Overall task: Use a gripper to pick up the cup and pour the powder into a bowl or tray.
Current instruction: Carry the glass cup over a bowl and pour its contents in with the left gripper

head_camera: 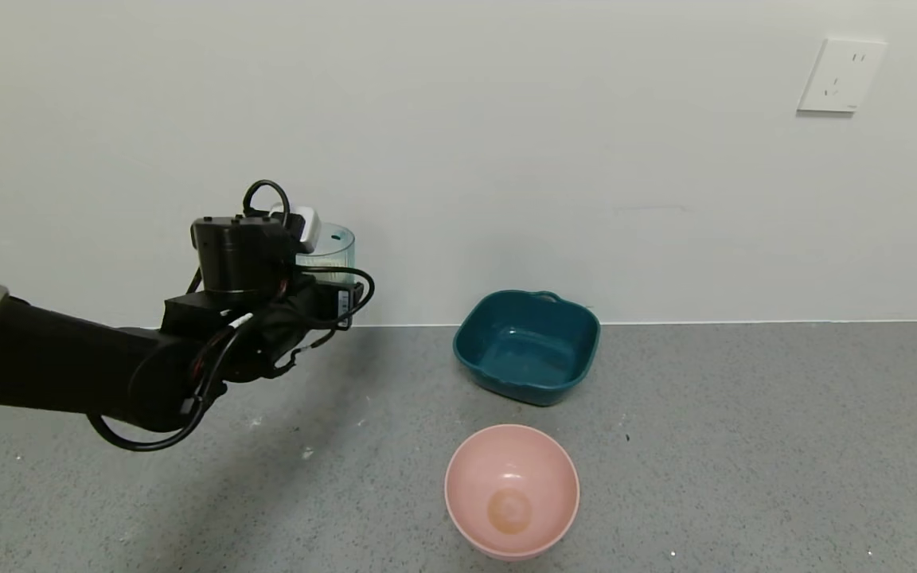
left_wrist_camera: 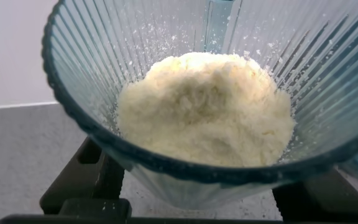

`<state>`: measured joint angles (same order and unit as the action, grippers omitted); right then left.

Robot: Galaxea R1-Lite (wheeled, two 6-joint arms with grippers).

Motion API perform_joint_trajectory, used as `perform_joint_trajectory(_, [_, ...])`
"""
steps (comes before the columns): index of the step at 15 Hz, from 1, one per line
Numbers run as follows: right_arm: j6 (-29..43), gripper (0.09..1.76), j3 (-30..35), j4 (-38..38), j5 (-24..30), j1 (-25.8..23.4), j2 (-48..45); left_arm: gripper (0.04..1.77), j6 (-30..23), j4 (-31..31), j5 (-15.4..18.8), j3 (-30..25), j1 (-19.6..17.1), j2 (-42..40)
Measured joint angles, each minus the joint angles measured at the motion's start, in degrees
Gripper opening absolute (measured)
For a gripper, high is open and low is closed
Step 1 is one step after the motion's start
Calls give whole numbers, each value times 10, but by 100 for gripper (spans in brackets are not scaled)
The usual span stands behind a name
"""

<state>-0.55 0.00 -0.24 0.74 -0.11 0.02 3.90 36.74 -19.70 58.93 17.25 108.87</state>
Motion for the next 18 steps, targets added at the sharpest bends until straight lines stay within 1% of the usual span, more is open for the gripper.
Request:
perform_joint_trajectory(2, [0, 171, 0, 0, 0, 0, 0, 131, 44, -24, -25, 30, 23, -4])
perform_joint_trajectory(3, [0, 171, 0, 0, 0, 0, 0, 131, 72, -33, -30, 40, 34, -5])
perform_joint_trajectory(6, [0, 171, 0, 0, 0, 0, 0, 131, 161, -39, -30, 50, 57, -5])
perform_joint_trajectory(8, [0, 171, 0, 0, 0, 0, 0, 131, 201, -39, -24, 51, 68, -5])
perform_joint_trajectory(9, [0, 171, 0, 0, 0, 0, 0, 130, 220, -40, -19, 47, 73, -5])
perform_joint_trajectory(12, [0, 171, 0, 0, 0, 0, 0, 130, 285, -41, 35, 31, 80, -6])
perform_joint_trajectory(14, [0, 171, 0, 0, 0, 0, 0, 130, 328, -40, 57, 19, 81, -7])
perform_joint_trajectory(16, [0, 171, 0, 0, 0, 0, 0, 130, 349, -41, 67, 10, 89, -8])
perform_joint_trajectory(18, [0, 171, 0, 0, 0, 0, 0, 130, 382, -41, 67, 0, 99, -8])
